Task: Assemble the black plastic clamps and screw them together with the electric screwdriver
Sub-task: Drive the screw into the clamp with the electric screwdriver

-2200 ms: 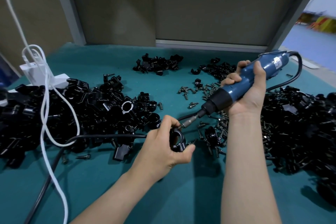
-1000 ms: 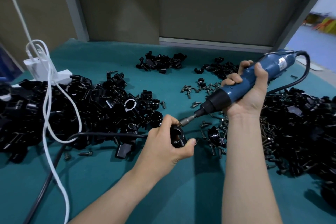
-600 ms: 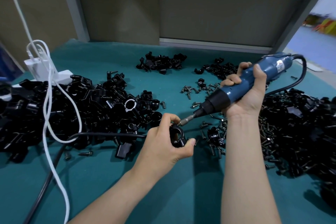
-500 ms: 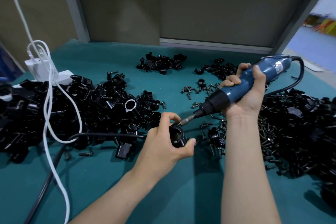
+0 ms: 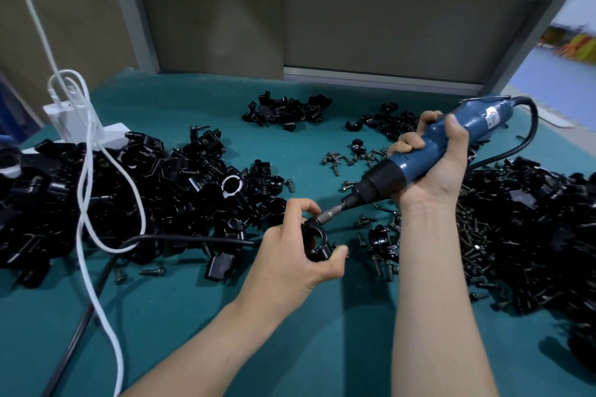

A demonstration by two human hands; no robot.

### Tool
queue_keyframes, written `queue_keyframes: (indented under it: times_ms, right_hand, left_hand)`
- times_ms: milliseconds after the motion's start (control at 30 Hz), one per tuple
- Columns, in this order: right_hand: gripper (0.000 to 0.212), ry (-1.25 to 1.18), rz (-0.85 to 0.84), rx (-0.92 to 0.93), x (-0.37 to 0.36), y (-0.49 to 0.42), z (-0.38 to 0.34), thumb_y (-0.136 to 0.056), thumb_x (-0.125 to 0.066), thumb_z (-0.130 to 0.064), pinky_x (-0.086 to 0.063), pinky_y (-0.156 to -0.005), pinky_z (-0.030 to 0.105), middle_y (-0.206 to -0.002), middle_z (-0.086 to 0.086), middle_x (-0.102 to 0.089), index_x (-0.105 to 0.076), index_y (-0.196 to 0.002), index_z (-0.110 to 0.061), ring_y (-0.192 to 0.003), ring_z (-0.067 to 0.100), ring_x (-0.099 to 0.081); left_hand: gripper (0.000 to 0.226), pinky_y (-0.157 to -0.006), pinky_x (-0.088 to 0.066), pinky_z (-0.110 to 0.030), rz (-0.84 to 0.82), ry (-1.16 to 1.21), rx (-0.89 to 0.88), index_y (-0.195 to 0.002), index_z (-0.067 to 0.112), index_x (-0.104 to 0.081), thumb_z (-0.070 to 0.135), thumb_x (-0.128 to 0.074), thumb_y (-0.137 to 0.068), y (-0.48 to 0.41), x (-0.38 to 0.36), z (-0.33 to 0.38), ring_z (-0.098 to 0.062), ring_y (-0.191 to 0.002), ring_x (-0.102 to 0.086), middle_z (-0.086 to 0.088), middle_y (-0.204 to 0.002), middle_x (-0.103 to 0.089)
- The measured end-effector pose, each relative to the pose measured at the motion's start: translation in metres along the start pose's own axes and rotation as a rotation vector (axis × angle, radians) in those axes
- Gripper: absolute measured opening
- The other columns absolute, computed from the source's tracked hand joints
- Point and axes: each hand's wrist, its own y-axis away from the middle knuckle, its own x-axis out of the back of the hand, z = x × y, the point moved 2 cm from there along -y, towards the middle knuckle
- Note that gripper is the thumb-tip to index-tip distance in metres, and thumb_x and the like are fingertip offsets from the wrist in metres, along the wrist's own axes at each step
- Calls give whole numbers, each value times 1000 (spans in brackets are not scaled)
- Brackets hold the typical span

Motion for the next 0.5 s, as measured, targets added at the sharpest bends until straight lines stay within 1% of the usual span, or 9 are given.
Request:
queue_keyframes:
  times_ms: [200, 333, 400, 500]
  right_hand:
    - [13, 6, 4, -10, 2, -1, 1, -82, -57, -25, -45, -45, 17, -81, -9, -59, -51, -90, -17, -45, 5, -48]
    - [14, 7, 19, -33, 3, -2, 2, -82, -59, -26, -45, -45, 17, -82, -9, -54, -52, -91, -18, -45, 4, -48]
    - [15, 10, 24, -36, 4, -2, 2, -81, -59, -26, -45, -45, 17, -82, -9, -53, -51, -91, -18, -45, 4, -48]
    - [15, 11, 30, -41, 4, -2, 2, -81, -58, -26, -45, -45, 17, -82, -10, -51, -51, -91, -18, -46, 4, -47]
  left_hand:
    - [45, -47, -35, -12, -9, 7, -1, -98, 40, -38, 52, -65, -63, 0, 0, 1, -3, -47, -43, 12, -55, -51]
    - [45, -48, -36, -14, -9, -5, -10, -97, 40, -38, 52, -65, -63, 1, 1, 2, -3, -48, -45, 15, -58, -54]
    - [45, -48, -36, -12, -17, -1, -14, -97, 40, -38, 52, -65, -63, 1, 1, 4, -2, -48, -45, 17, -59, -55]
    - [45, -47, -37, -14, -14, -11, -20, -97, 40, -38, 52, -65, -63, 1, 1, 4, -3, -47, -46, 15, -58, -55]
